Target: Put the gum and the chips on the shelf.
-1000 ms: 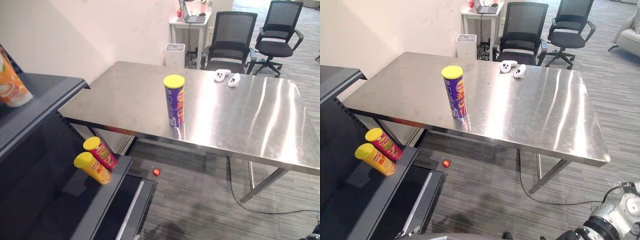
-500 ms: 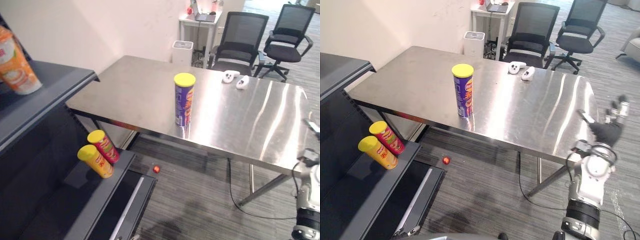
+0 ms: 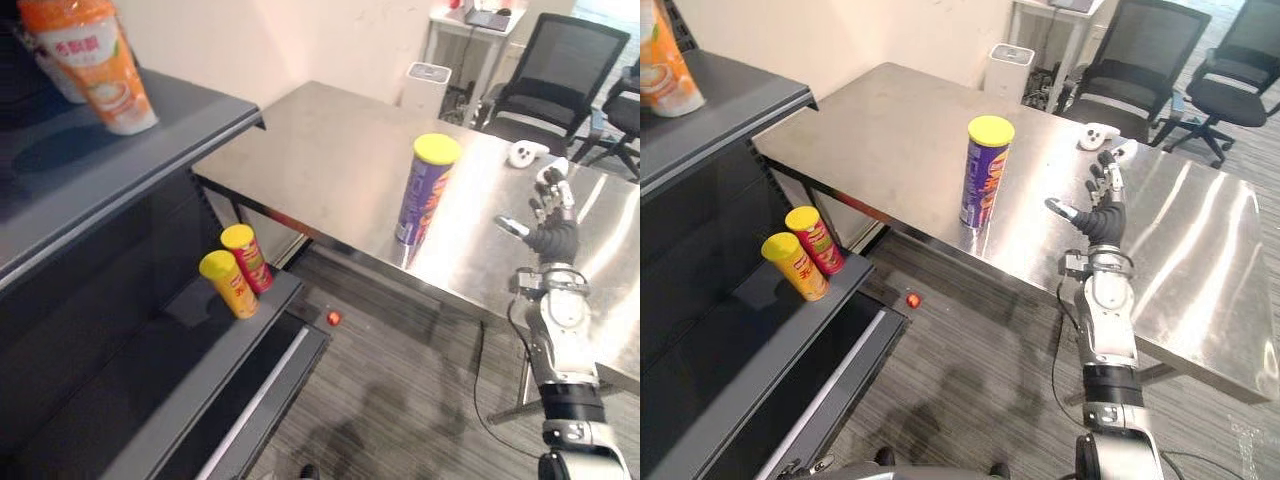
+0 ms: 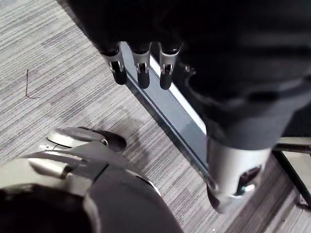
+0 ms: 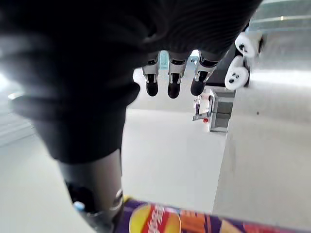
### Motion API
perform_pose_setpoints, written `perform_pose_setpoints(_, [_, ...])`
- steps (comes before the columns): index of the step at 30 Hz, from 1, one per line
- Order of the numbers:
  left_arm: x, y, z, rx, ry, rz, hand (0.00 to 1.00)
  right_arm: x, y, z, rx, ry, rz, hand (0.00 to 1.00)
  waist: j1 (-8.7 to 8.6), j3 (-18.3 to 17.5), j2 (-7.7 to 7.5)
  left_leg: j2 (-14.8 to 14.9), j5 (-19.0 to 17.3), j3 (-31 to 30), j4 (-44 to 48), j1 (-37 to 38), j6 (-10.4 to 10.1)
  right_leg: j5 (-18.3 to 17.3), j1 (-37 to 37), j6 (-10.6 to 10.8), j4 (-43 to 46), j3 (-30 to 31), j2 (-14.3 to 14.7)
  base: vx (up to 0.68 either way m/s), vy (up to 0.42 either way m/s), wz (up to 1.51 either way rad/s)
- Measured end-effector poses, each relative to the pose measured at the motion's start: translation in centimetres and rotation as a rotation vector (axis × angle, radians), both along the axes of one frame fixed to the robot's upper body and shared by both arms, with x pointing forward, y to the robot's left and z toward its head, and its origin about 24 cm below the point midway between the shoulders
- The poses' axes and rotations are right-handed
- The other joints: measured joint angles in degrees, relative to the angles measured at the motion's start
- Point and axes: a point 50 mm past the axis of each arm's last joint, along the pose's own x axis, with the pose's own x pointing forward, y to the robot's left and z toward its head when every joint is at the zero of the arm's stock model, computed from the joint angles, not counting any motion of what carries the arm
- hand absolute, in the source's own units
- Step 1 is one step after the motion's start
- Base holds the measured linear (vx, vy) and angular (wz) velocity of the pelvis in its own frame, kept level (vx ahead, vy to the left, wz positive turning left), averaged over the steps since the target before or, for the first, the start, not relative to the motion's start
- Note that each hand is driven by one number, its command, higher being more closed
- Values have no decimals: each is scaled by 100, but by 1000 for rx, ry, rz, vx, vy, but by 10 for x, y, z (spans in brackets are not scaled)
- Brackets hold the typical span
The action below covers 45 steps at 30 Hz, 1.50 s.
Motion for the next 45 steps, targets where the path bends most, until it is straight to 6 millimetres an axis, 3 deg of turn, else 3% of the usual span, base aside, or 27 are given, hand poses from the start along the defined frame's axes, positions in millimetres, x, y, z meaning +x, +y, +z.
perform_pose_setpoints(4, [-1,3,1,4,-4,37,0,14,18,3,30,5,55,0,123,89,-94,-33,107,-73,-85,-22,6,0,2,0,-15,-73,-19,-38,-20,17])
perform_pose_setpoints(20, [1,6,2,10,-16,52,0,29,25,-1,113,44,34,0,293,243,-152,-93,380,-140,-420,-17,10,0,-73,1,-93,-125,-46,-16,-6,3])
perform_pose_setpoints(44, [4,6,3,9,-31,41,0,47,31,14,111,50,42,0,324,513,-223,-101,385,-179,-464,-32,18,1,-86,1,-91,-173,-47,2,0,0])
perform_pose_setpoints(45, [3,6,3,8,-30,41,0,48,30,15,107,51,40,100,325,541,-228,-102,386,-186,-464,-37,18,1,-86,1,-90,-177,-47,0,0,0])
